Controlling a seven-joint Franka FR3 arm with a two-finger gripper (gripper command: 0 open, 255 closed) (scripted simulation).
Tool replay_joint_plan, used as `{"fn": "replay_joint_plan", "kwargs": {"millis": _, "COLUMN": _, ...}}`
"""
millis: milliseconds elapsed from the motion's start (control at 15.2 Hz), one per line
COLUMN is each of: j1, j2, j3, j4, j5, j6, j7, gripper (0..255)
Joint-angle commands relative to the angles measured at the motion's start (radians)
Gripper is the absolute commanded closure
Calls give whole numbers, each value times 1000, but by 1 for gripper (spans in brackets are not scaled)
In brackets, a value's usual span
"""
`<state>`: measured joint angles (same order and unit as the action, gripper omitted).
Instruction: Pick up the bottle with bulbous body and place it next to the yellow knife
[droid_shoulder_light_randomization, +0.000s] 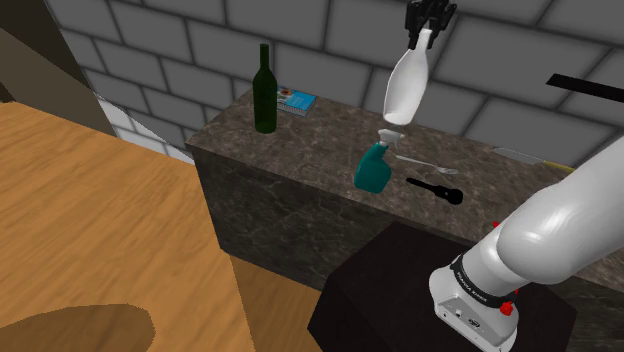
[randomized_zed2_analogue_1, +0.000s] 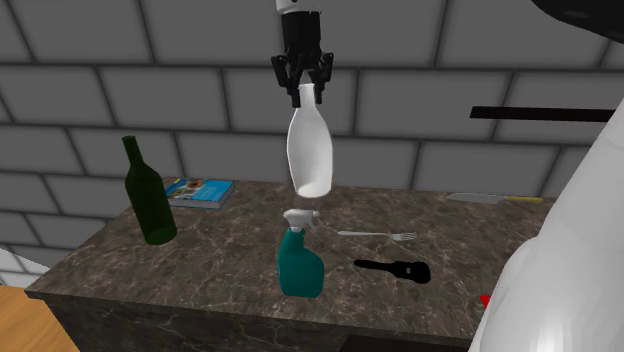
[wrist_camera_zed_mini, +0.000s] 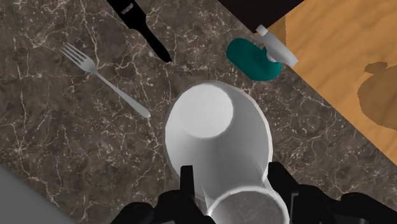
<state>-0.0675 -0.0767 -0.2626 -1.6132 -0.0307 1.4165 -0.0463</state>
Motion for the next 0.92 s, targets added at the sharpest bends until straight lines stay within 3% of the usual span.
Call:
{"fn": "replay_joint_plan", "kwargs": {"millis": 0, "j1": -1, "j2": 12, "j3": -1, "j4": 43, "j5": 3, "j6": -31, "j7": -3, "gripper": 255}}
{"fn": "replay_joint_plan", "kwargs": {"millis": 858, "j1": -11, "j2": 111, "j3": -13, "j4": 347, "j5": 26, "j6": -240, "j7": -25, "gripper": 255}}
